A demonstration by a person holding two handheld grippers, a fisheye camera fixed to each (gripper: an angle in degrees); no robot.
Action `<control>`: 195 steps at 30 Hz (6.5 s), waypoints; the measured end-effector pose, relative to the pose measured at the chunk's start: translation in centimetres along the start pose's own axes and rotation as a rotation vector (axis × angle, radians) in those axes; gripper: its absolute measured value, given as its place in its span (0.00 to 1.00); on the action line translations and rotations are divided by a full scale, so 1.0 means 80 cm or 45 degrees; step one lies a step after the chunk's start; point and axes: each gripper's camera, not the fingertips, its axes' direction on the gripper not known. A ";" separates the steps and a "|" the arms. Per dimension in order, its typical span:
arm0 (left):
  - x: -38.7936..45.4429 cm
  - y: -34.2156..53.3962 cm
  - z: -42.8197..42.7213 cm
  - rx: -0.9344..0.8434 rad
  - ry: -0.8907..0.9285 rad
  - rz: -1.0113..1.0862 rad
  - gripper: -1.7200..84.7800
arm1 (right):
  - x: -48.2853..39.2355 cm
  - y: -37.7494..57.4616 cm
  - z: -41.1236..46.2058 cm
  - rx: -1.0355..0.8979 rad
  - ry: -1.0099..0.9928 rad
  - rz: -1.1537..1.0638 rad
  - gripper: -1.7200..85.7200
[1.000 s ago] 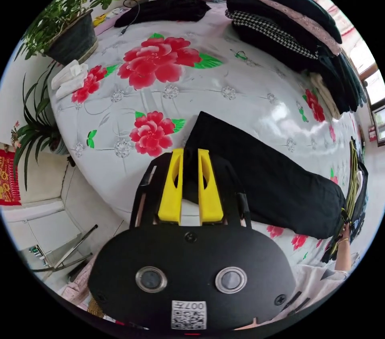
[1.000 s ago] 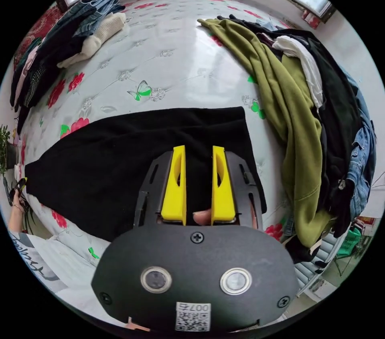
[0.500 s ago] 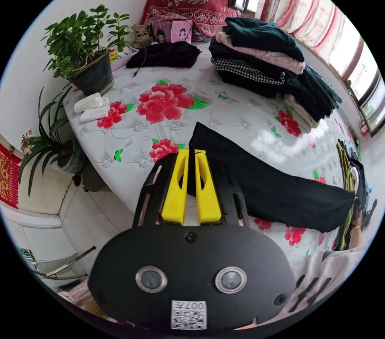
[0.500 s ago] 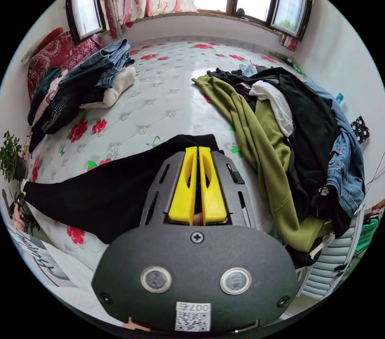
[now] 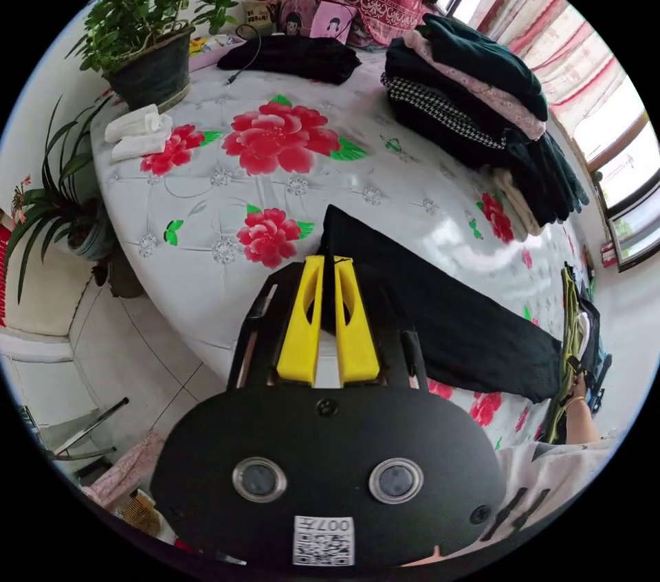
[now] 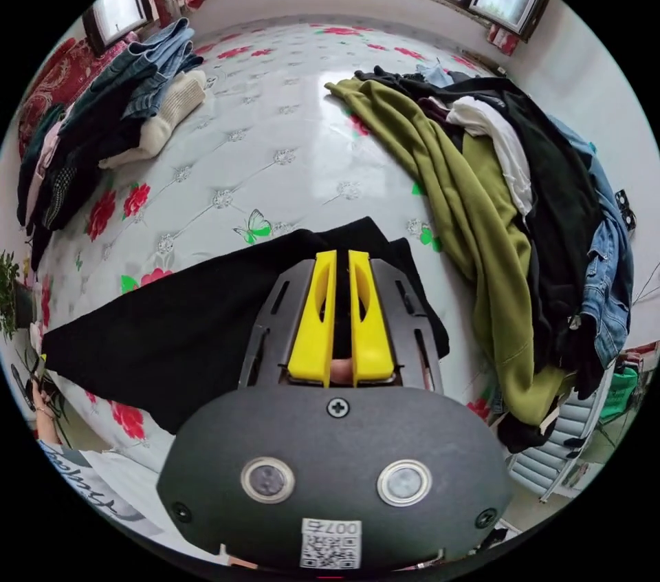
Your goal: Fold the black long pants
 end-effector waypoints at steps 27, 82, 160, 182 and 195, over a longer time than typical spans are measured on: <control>-0.102 0.015 0.002 -0.188 0.274 -0.440 0.10 | -0.192 0.250 -0.006 -0.038 0.191 -0.760 0.06; -0.124 -0.060 0.030 -0.111 0.382 -0.466 0.02 | 0.038 0.012 -0.012 -0.077 -0.037 0.057 0.06; -0.029 0.049 0.224 -0.342 0.972 0.097 0.13 | -0.164 0.171 -0.156 -0.116 -1.058 -0.898 0.11; 0.146 -0.091 0.289 -0.628 1.348 0.738 0.11 | 0.069 0.044 -0.092 -0.192 -1.491 0.035 0.08; 0.338 -0.430 0.195 0.035 0.710 0.864 0.14 | -0.074 -0.281 -0.227 0.518 -1.558 -0.091 0.09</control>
